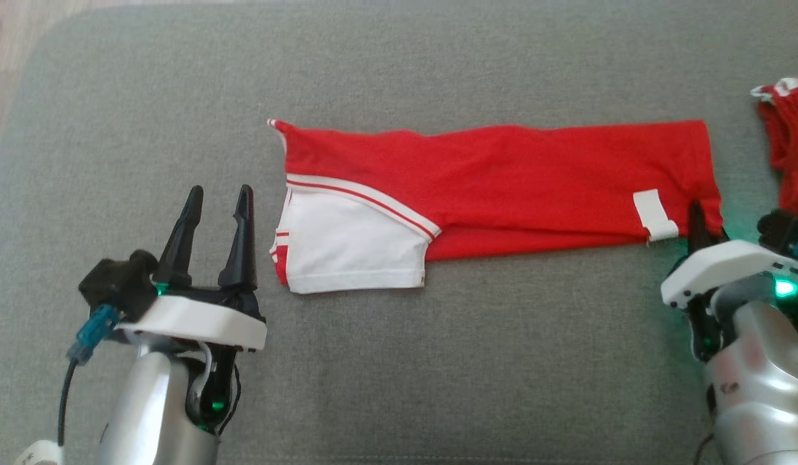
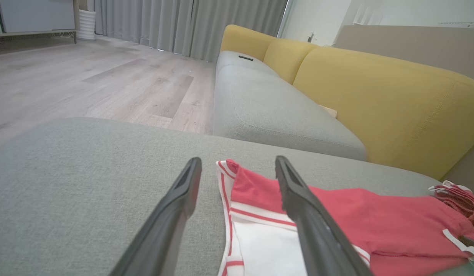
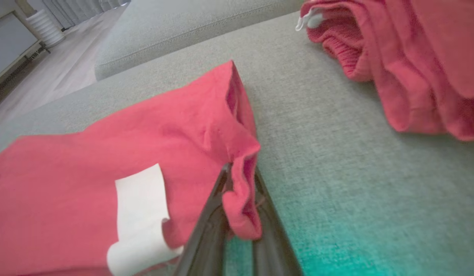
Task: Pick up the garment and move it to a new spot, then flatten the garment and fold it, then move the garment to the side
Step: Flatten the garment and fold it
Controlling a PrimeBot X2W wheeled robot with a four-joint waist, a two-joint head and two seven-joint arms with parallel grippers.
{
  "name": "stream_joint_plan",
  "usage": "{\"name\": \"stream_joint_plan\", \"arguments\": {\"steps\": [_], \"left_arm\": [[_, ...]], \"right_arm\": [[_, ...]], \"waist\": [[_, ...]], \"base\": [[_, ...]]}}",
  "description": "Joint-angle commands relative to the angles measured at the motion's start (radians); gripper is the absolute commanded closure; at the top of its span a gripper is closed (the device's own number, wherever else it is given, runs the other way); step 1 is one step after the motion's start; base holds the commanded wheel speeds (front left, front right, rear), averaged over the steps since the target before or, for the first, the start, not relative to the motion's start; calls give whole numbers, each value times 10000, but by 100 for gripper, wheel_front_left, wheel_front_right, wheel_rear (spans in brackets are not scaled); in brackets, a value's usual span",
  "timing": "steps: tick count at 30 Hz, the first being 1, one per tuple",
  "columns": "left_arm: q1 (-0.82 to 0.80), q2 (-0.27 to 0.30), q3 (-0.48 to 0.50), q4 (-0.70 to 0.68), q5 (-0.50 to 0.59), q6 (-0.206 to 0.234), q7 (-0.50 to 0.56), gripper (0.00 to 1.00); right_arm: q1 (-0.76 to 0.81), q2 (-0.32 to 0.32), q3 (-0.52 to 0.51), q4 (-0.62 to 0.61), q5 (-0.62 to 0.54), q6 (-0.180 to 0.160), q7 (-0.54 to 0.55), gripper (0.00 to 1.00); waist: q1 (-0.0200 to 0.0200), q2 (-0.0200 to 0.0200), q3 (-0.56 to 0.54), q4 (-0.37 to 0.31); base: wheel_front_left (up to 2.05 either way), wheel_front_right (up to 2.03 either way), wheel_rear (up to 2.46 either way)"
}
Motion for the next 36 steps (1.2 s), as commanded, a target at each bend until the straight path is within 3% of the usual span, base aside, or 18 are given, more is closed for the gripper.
{"name": "stream_joint_plan", "arguments": {"steps": [1, 8, 14, 27, 36], "left_arm": [[-154, 81, 244, -285, 43, -60, -53, 0], [10, 79, 233, -276, -71, -60, -53, 0], [144, 79, 234, -254, -267, -61, -53, 0], [349, 78, 209, -264, -501, -61, -53, 0], [436, 78, 163, -240, -598, -61, -53, 0]], "right_arm": [[-22, -310, 103, -63, -29, -9, -239, 100], [-15, -1301, -816, -95, -312, -9, -728, 100], [-3, -979, -718, -589, -112, -9, -678, 100], [532, 468, 1809, -3628, 1124, -9, 349, 100], [1125, 763, 3512, -4504, 1943, -9, 920, 100]], "waist": [[0, 0, -196, -97], [0, 0, -618, -212], [0, 0, -857, -197], [0, 0, -1220, 310], [0, 0, -1174, 1040]], "base": [[0, 0, 0], [0, 0, 0], [0, 0, 0], [0, 0, 0], [0, 0, 0]]}}
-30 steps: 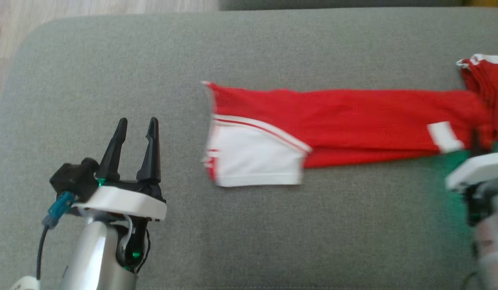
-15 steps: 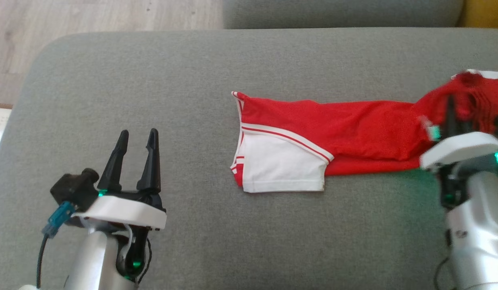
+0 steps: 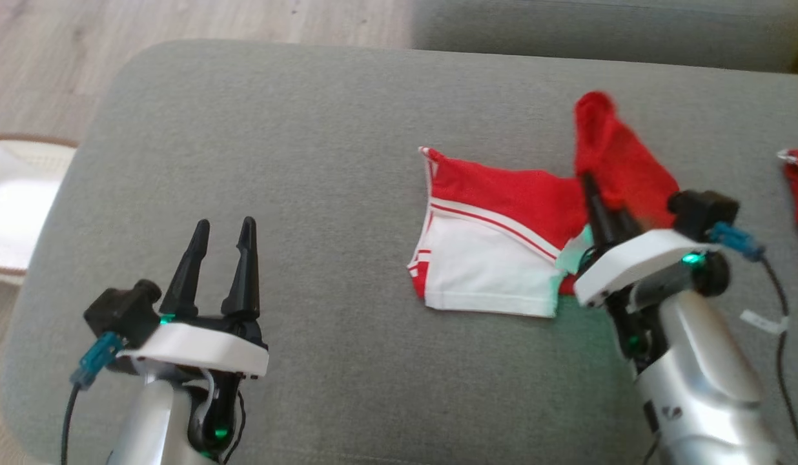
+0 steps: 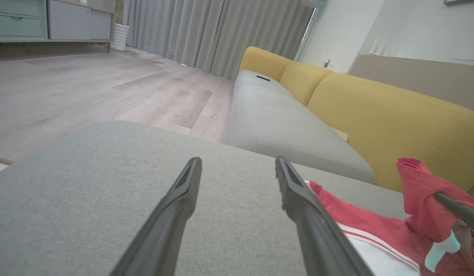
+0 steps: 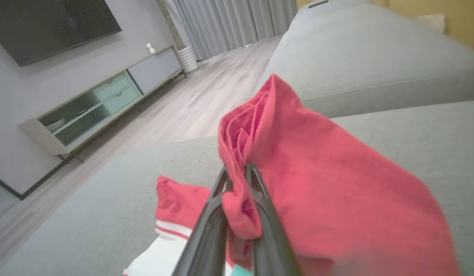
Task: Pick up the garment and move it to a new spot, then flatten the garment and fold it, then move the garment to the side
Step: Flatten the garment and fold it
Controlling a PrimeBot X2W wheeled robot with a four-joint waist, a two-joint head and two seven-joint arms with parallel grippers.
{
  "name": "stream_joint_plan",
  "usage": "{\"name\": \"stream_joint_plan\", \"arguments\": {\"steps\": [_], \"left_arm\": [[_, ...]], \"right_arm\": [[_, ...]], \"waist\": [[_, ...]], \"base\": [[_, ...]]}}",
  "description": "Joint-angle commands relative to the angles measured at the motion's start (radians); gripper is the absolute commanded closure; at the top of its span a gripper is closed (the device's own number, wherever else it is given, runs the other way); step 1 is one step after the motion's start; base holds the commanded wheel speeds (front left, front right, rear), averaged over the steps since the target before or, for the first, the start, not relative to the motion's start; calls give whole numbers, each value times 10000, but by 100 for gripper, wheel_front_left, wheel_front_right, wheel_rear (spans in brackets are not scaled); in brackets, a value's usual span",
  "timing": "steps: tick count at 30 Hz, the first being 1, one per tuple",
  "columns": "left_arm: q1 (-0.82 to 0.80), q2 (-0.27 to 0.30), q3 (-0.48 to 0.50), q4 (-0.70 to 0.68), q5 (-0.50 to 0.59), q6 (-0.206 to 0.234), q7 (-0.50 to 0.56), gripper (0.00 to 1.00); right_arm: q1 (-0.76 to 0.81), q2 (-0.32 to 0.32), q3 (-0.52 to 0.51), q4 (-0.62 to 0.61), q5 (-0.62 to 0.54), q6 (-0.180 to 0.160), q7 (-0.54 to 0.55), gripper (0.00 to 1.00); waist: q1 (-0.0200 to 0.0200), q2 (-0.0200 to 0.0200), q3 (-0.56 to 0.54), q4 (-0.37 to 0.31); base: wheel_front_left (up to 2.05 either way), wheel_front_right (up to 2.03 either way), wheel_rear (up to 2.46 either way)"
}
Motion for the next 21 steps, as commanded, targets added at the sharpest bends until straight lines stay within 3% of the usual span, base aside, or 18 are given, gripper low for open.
{"name": "stream_joint_plan", "arguments": {"steps": [1, 6, 18, 19, 20, 21], "left_arm": [[-220, 82, 252, -305, -60, -61, -53, 0], [-233, 82, 109, -319, -139, -61, -53, 0], [-224, 82, 2, -269, -231, -61, -53, 0], [-230, 82, 3, -264, -230, -61, -53, 0], [-234, 82, 9, -258, -228, -61, -53, 0], [-234, 82, 9, -258, -228, -61, -53, 0]], "right_arm": [[-113, 177, 431, -354, 299, -9, -63, 100], [-135, 181, 1629, 89, 1078, -9, -277, 100], [-566, 182, 3400, 1395, 2422, -9, -913, 100], [-608, 182, 3579, 1452, 2561, -9, -972, 14], [-643, 182, 3783, 1455, 2759, -9, -1021, 0], [-643, 182, 3783, 1455, 2759, -9, -1021, 0]], "waist": [[0, 0, 46, 200], [0, 0, 181, 653], [0, 0, 347, 1242], [0, 0, 361, 1250], [0, 0, 373, 1252], [0, 0, 373, 1252]], "base": [[0, 0, 0], [0, 0, 0], [0, 0, 0], [0, 0, 0], [0, 0, 0], [0, 0, 0]]}}
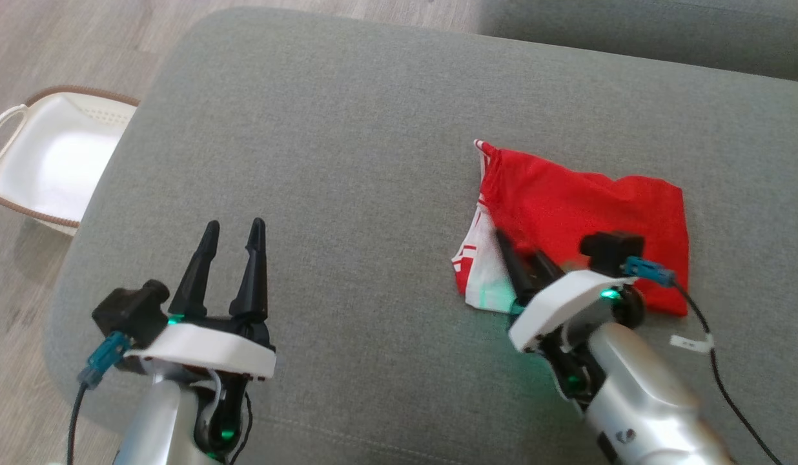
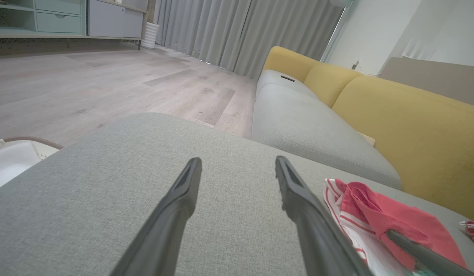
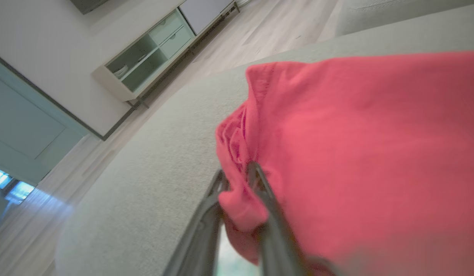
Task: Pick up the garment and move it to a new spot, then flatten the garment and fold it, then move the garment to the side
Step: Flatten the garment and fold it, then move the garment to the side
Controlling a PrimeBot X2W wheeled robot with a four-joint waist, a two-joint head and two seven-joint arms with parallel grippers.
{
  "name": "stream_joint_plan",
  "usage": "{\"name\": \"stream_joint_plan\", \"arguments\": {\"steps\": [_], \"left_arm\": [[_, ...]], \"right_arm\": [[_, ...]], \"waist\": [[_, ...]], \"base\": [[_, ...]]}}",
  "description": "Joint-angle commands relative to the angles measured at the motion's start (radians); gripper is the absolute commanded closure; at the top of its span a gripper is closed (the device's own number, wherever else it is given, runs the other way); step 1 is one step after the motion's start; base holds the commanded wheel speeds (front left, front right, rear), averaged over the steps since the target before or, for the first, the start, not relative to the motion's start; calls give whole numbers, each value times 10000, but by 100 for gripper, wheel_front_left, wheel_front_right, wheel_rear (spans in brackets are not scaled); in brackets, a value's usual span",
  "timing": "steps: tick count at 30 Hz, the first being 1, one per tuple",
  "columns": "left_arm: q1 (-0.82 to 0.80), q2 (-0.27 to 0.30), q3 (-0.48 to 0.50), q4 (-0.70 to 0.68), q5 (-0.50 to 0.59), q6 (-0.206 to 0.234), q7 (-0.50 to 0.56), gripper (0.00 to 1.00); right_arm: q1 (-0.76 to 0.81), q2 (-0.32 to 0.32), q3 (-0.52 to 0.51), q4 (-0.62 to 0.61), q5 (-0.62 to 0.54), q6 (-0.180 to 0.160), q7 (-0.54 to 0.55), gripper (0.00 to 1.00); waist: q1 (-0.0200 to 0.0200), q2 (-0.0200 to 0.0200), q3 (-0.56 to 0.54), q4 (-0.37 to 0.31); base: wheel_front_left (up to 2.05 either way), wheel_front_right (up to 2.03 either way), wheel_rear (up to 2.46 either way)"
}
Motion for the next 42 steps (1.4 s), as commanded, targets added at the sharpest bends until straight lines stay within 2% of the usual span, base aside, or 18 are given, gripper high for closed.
{"name": "stream_joint_plan", "arguments": {"steps": [1, 5, 9, 12, 17, 19, 23, 26, 31, 36, 42], "left_arm": [[-237, 84, 273, -264, -22, -59, -53, 0], [-224, 83, 388, -245, 17, -55, -53, 0], [-219, 83, 433, -269, 56, -56, -53, 0], [-205, 83, 487, -339, 100, -56, -53, 0], [-176, 83, 716, -607, 137, -56, -53, 0], [-184, 83, 786, -773, 100, -21, -53, 0], [-167, 83, 867, -1020, 155, 103, -53, 0], [-151, 83, 922, -1172, 198, 225, -53, 0], [56, 83, 1059, -1651, 580, 465, -53, 0], [435, 83, 941, -1523, 634, 467, -53, 0], [412, 83, 867, -1447, 583, 442, -53, 0]], "right_arm": [[-427, 184, 462, -367, 291, -9, -165, 0], [-590, 184, 1142, -500, 850, -9, -413, 0], [-868, 184, 1088, -252, 735, -9, -763, 0], [-1108, 107, 737, 38, 41, -9, -1031, 0], [-1268, -577, -315, 65, -1356, -9, -1391, 0], [-1074, -971, -1051, -427, -2126, -9, -1481, 0], [-572, -1297, -2290, -1797, -3651, -9, -1508, 0], [164, -1034, -3187, -2738, -4386, -9, -1510, 0], [1256, -489, -4053, -3719, -5138, -9, -1512, 0], [1927, -93, -4449, -4233, -5443, -9, -1513, 0], [2051, 72, -4638, -4238, -5509, -9, -1513, 0]], "waist": [[0, 0, 13, -20], [0, 0, -28, -237], [0, 0, -164, -643], [0, 0, -281, -1038], [0, 0, -406, -1793], [0, 0, -461, -2150], [0, 0, -469, -2561], [0, 0, -527, -2752], [0, 0, -611, -2925], [0, 0, -626, -2990], [0, 0, -560, -2871]], "base": [[0, 0, 0], [0, 0, 0], [0, 0, 0], [0, 0, 0], [0, 0, 0], [0, 0, 0], [0, 0, 0], [0, 0, 0], [0, 0, 0], [0, 0, 0], [0, 0, 0]]}}
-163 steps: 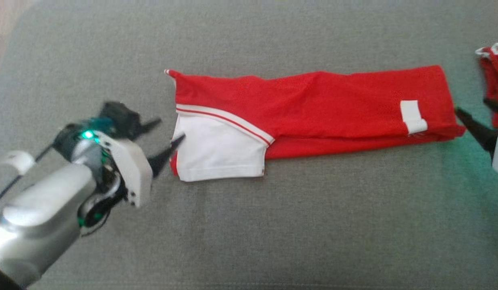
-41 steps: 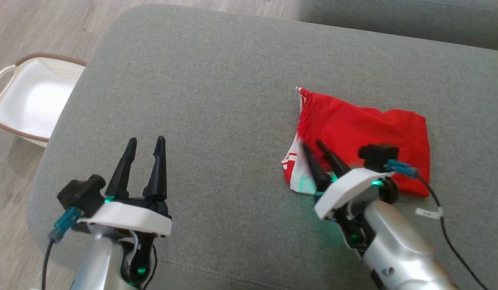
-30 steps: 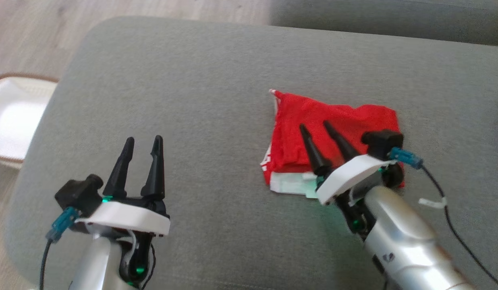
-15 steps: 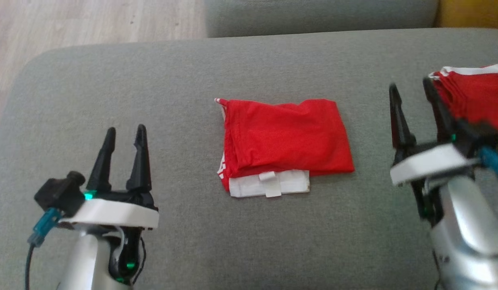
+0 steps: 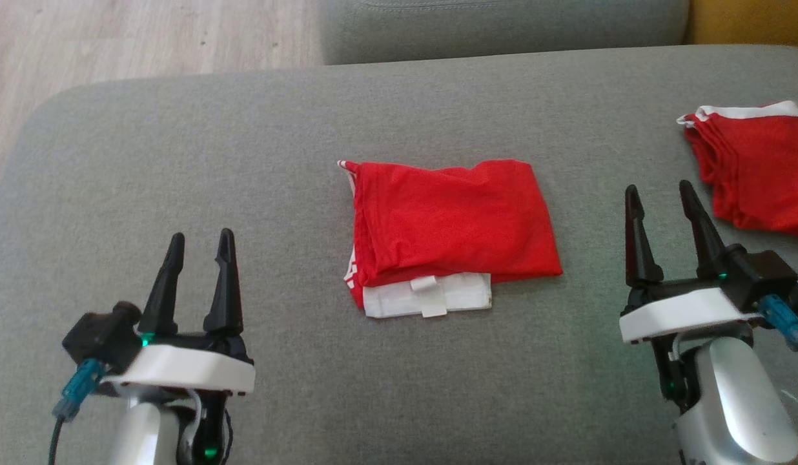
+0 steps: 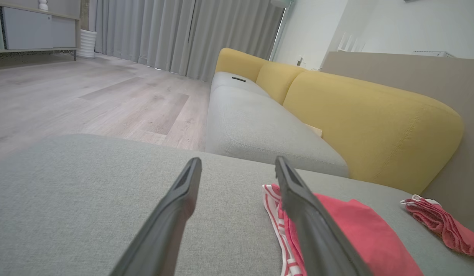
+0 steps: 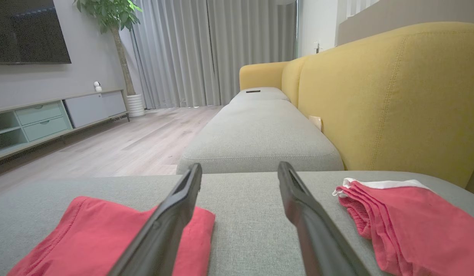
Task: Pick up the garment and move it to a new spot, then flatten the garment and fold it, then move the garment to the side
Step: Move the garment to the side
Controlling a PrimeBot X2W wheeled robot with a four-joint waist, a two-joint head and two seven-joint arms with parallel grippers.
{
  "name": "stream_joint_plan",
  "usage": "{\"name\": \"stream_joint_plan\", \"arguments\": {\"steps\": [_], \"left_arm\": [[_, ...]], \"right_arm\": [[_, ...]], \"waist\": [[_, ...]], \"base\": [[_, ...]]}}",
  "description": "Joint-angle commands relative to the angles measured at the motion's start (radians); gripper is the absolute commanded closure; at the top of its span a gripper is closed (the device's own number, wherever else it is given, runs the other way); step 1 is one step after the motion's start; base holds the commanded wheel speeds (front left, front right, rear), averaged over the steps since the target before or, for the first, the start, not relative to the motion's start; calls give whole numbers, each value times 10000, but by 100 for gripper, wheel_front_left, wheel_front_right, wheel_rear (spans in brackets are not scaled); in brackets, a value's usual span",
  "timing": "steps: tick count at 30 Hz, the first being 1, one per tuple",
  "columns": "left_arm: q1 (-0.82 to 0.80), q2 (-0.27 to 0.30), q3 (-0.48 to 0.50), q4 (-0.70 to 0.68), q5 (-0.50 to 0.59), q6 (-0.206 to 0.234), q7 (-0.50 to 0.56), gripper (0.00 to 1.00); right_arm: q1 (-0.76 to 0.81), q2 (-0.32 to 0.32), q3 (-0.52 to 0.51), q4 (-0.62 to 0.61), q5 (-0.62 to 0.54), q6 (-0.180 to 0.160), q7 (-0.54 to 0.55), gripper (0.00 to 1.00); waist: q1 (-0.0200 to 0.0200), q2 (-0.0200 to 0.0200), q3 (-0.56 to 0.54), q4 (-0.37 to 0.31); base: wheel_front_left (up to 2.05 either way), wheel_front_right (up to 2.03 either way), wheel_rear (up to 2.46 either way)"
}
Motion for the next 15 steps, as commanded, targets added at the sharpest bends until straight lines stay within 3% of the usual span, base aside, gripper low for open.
{"name": "stream_joint_plan", "arguments": {"steps": [1, 7, 15], "left_arm": [[-468, 83, 207, -274, 19, -21, -53, 0], [-687, 83, 14, -296, 16, -69, -53, 0], [-966, 83, -307, -392, -66, -54, -53, 0]], "right_arm": [[-178, 100, 135, -272, -23, -9, -106, 0], [-453, 145, 154, 86, -60, -9, 15, 0], [-1181, 175, 73, 1333, -328, -9, 944, 0]], "waist": [[0, -1, 38, 82], [0, -1, 328, 367], [0, -1, 1002, 1047]], "base": [[0, 0, 0], [0, 0, 0], [0, 0, 0]]}}
